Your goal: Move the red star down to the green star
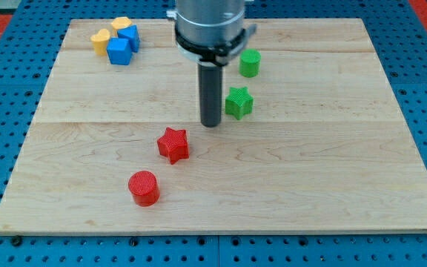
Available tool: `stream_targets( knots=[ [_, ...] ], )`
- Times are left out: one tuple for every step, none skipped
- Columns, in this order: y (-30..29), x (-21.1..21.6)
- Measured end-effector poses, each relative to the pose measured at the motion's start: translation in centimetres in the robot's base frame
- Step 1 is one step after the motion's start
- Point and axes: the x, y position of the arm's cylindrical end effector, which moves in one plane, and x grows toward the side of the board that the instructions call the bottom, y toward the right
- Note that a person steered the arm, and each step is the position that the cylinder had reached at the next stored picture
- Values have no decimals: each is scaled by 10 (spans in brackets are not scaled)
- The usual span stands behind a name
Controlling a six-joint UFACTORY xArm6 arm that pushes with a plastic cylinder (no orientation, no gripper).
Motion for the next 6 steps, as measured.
stream_targets(
  knots=[
    [31, -7],
    [36, -5],
    [24, -1],
    [-59, -18],
    [-142, -10],
    [-140, 38]
  ],
)
